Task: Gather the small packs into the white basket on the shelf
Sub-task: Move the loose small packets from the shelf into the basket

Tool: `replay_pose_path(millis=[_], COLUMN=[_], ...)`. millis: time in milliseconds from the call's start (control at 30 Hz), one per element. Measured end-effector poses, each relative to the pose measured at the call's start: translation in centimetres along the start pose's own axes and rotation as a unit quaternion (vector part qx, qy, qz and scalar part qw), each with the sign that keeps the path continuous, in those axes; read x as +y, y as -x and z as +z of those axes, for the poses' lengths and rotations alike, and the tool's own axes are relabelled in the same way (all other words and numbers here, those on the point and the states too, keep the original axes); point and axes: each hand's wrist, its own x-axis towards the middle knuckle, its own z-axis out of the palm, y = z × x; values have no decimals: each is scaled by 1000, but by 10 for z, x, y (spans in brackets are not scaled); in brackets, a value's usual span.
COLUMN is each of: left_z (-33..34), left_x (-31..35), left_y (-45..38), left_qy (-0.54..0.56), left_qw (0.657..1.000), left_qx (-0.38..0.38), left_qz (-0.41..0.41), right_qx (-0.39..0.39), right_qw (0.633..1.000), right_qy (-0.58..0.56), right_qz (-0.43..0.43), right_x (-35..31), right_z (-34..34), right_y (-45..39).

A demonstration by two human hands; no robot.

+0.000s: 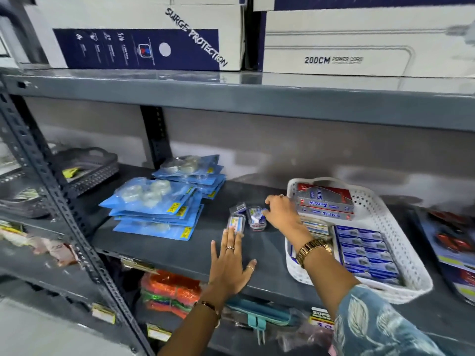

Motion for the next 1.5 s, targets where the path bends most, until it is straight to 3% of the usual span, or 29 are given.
replay_pose_path(millis=[233, 467, 933, 1200, 1500], left_z=[5, 5, 0, 17, 19], left_x=[-4, -5, 8, 58, 76], left_y=[-5, -4, 4, 24, 38], left_qy=[12, 2, -18, -50, -56], left_qw=[1000, 1000, 1000, 997, 997], left_qx=[4, 8, 18, 1, -6], left_qz=[10, 12, 10, 63, 52], right_qx=[-25, -31, 22, 103, -39], right_qw=[997, 996, 992, 983, 990], right_qy=[14, -6, -115, -133, -46], right_qz=[73, 82, 49, 71, 125], right_x=[-13, -16, 15, 72, 145], right_z=[29, 33, -14, -54, -76], right_y=[-20, -25, 18, 66, 119])
